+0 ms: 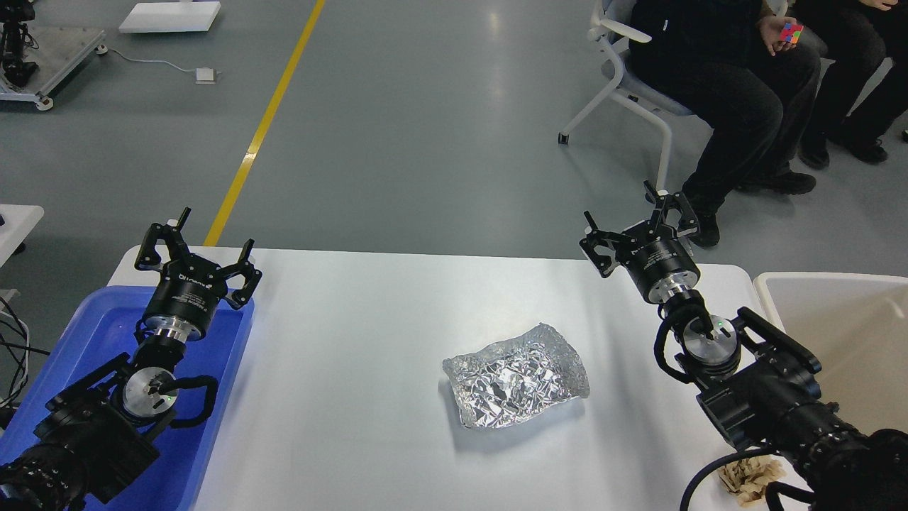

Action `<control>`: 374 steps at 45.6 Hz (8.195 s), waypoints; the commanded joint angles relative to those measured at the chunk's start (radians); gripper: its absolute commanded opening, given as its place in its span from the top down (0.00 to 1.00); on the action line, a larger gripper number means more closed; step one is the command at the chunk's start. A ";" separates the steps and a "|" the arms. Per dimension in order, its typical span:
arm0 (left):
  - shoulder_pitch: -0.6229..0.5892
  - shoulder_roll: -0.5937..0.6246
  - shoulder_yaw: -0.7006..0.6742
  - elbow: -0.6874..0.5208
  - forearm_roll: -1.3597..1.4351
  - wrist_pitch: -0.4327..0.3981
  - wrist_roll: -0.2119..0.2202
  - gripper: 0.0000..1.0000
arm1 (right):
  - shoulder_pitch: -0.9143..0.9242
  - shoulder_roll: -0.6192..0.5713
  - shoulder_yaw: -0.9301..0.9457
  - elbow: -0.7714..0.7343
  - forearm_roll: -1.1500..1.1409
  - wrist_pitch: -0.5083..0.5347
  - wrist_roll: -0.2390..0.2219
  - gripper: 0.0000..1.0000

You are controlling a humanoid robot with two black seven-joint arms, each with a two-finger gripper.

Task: Tidy desktop
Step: 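Raise the right gripper away from the table edge, then reach the open right gripper toward the silver foil bag, then close the right gripper on the edge of the silver foil bag, then lift the foil bag with the right gripper and carry it toward the white bin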

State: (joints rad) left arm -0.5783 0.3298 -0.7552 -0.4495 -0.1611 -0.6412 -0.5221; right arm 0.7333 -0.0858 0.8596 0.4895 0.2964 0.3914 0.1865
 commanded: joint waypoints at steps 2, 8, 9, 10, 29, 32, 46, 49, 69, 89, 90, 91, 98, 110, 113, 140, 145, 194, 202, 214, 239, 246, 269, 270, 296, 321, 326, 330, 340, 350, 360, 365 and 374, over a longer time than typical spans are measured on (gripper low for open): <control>0.000 -0.001 -0.001 0.000 0.002 0.000 0.001 0.00 | 0.001 0.003 -0.004 0.004 -0.002 0.001 -0.001 0.00; 0.000 -0.001 0.000 0.000 0.000 0.000 -0.001 0.00 | 0.001 0.006 -0.027 0.011 -0.002 0.001 -0.001 0.00; 0.000 -0.001 0.000 0.000 0.000 0.000 -0.001 0.00 | 0.001 0.009 -0.031 0.012 -0.002 0.001 -0.001 0.00; 0.000 0.000 0.000 0.000 0.000 0.000 -0.001 0.00 | 0.001 0.011 -0.031 0.012 -0.002 0.001 -0.001 0.00; 0.000 0.000 0.000 0.000 0.000 0.000 -0.001 0.00 | -0.014 -0.084 -0.048 0.078 -0.071 0.030 -0.001 0.00; 0.000 0.000 0.000 0.000 0.000 0.000 -0.001 0.00 | -0.022 -0.133 -0.047 0.112 -0.071 0.032 -0.001 0.00; 0.000 0.000 0.000 0.000 0.000 0.000 -0.001 0.00 | -0.124 -0.474 -0.048 0.329 -0.071 0.063 -0.001 0.00; 0.000 0.000 0.000 0.000 0.000 0.000 -0.001 0.00 | -0.156 -0.540 -0.044 0.385 -0.072 0.069 -0.001 0.00; 0.000 0.000 0.000 0.000 0.000 0.000 -0.001 0.00 | -0.310 -0.854 -0.031 0.808 -0.249 0.090 0.011 0.00; 0.000 0.000 0.000 0.000 0.000 0.000 0.001 0.00 | -0.285 -0.658 -0.223 0.962 -1.066 -0.287 0.100 0.00; 0.000 0.000 0.000 0.000 0.000 0.000 -0.001 0.00 | -0.281 -0.651 -0.243 0.954 -1.106 -0.301 0.114 0.00; 0.000 0.000 0.000 0.000 0.000 0.000 -0.001 0.00 | -0.278 -0.643 -0.258 0.943 -1.143 -0.316 0.123 0.00; 0.000 0.000 0.000 0.000 0.000 0.000 -0.001 0.00 | -0.247 -0.571 -0.327 0.845 -1.299 -0.382 0.156 0.00; 0.000 0.000 -0.001 0.000 0.000 0.000 -0.001 0.00 | -0.210 -0.414 -0.447 0.641 -1.635 -0.523 0.257 0.00; 0.000 0.000 -0.001 0.000 0.000 0.000 0.001 0.00 | -0.192 -0.379 -0.479 0.584 -1.672 -0.537 0.277 0.00; 0.000 0.000 -0.001 0.000 0.000 0.000 0.001 0.00 | -0.052 -0.175 -0.668 0.261 -1.764 -0.700 0.338 0.00; 0.000 0.000 -0.001 0.000 0.000 -0.002 0.001 0.00 | -0.035 -0.178 -0.665 0.262 -1.763 -0.726 0.338 0.00; 0.002 0.000 -0.001 0.000 0.000 -0.002 0.001 0.00 | -0.092 -0.103 -0.849 -0.049 -1.703 -0.822 0.340 0.01; 0.002 0.000 -0.001 0.000 0.000 -0.002 0.001 0.00 | -0.092 -0.095 -0.850 -0.046 -1.698 -0.836 0.340 0.02; 0.002 0.000 -0.001 0.000 0.000 -0.002 0.001 0.00 | -0.092 -0.083 -0.854 -0.037 -1.698 -0.841 0.340 0.06; 0.002 0.000 -0.001 0.000 0.000 -0.002 0.001 0.00 | -0.088 -0.049 -0.855 -0.075 -1.698 -0.835 0.337 0.20; 0.002 0.000 -0.001 0.000 0.000 -0.002 0.001 0.00 | -0.086 -0.051 -0.858 -0.083 -1.698 -0.835 0.337 0.48; 0.002 0.000 -0.001 0.000 0.000 -0.002 0.001 0.00 | -0.080 -0.055 -0.915 -0.100 -1.698 -0.838 0.338 1.00; 0.002 0.000 -0.001 0.000 0.000 -0.002 0.001 0.00 | -0.080 -0.055 -0.913 -0.098 -1.698 -0.838 0.338 1.00; 0.002 0.000 -0.001 0.000 0.000 -0.002 0.001 0.00 | -0.032 -0.250 -0.912 0.207 -1.623 -0.827 0.375 1.00; 0.002 0.000 -0.001 0.000 0.002 -0.003 0.001 0.00 | 0.150 -0.736 -0.910 0.704 -1.553 -0.657 0.370 1.00; 0.002 0.000 -0.001 0.000 0.002 -0.002 0.001 0.00 | 0.196 -0.824 -0.910 0.777 -1.553 -0.600 0.370 1.00; 0.002 0.000 -0.001 0.000 0.002 -0.003 0.001 0.00 | 0.235 -0.891 -0.907 0.839 -1.547 -0.548 0.367 1.00; 0.002 0.000 -0.001 0.000 0.002 -0.003 0.001 0.00 | 0.270 -0.959 -0.898 0.851 -1.545 -0.490 0.332 1.00; 0.002 0.000 -0.001 0.000 0.000 -0.003 0.001 0.00 | 0.250 -0.965 -0.910 0.621 -1.545 -0.488 0.288 1.00; 0.002 0.000 -0.001 0.000 0.000 -0.003 0.001 0.00 | 0.166 -0.928 -0.912 0.276 -1.542 -0.491 0.298 1.00; 0.002 0.000 -0.001 0.000 0.000 -0.003 0.001 0.00 | 0.118 -0.907 -0.912 0.146 -1.513 -0.496 0.301 1.00; 0.002 0.000 -0.001 0.000 0.000 -0.002 0.001 0.00 | 0.025 -0.862 -0.912 -0.054 -1.407 -0.500 0.306 1.00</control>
State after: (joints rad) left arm -0.5768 0.3299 -0.7563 -0.4493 -0.1611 -0.6438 -0.5215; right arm 0.8576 -0.9918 -0.0514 0.6952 -1.2096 -0.1059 0.4888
